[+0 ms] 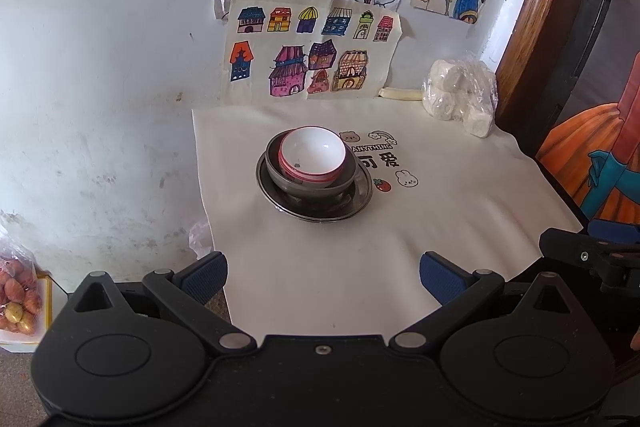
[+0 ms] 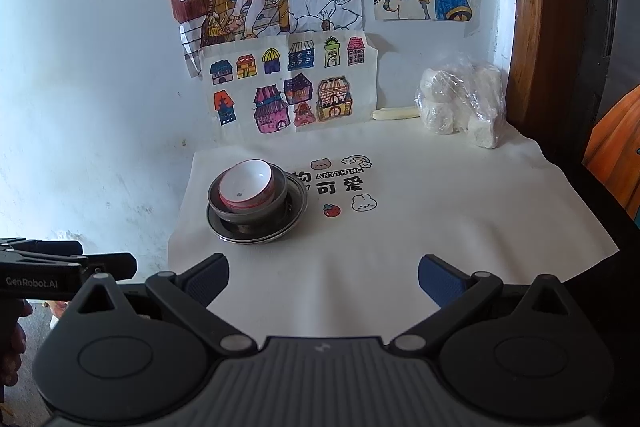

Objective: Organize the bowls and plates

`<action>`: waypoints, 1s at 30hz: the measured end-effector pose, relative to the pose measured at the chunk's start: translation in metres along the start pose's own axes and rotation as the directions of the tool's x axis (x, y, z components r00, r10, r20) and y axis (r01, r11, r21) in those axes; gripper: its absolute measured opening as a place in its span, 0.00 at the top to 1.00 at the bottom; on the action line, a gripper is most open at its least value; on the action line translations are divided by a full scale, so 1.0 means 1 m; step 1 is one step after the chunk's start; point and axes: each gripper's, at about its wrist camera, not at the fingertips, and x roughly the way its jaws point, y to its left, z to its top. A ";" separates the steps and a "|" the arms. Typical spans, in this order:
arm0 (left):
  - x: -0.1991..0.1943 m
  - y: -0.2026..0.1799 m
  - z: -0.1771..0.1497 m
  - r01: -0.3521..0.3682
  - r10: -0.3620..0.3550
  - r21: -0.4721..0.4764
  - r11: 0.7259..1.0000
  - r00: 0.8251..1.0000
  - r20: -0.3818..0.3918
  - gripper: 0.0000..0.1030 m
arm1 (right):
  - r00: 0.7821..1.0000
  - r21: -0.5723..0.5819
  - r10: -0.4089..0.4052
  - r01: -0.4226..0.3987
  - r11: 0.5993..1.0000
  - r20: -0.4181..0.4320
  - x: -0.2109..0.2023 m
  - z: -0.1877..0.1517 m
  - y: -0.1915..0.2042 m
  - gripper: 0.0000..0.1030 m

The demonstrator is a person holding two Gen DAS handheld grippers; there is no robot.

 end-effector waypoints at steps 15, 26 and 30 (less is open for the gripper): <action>-0.002 0.000 0.004 0.012 -0.011 -0.037 0.999 1.000 0.018 0.01 | 1.000 0.000 -0.001 0.001 1.000 -0.004 0.004 0.002 0.000 0.00; -0.008 -0.012 0.002 -0.052 0.052 0.002 0.999 0.998 0.045 0.01 | 1.000 0.000 -0.001 0.001 1.000 -0.004 0.005 0.002 -0.001 0.00; -0.011 -0.013 0.002 -0.041 0.041 -0.005 0.999 0.998 0.056 0.01 | 1.000 0.006 -0.004 0.004 1.000 -0.008 0.006 0.001 -0.004 0.00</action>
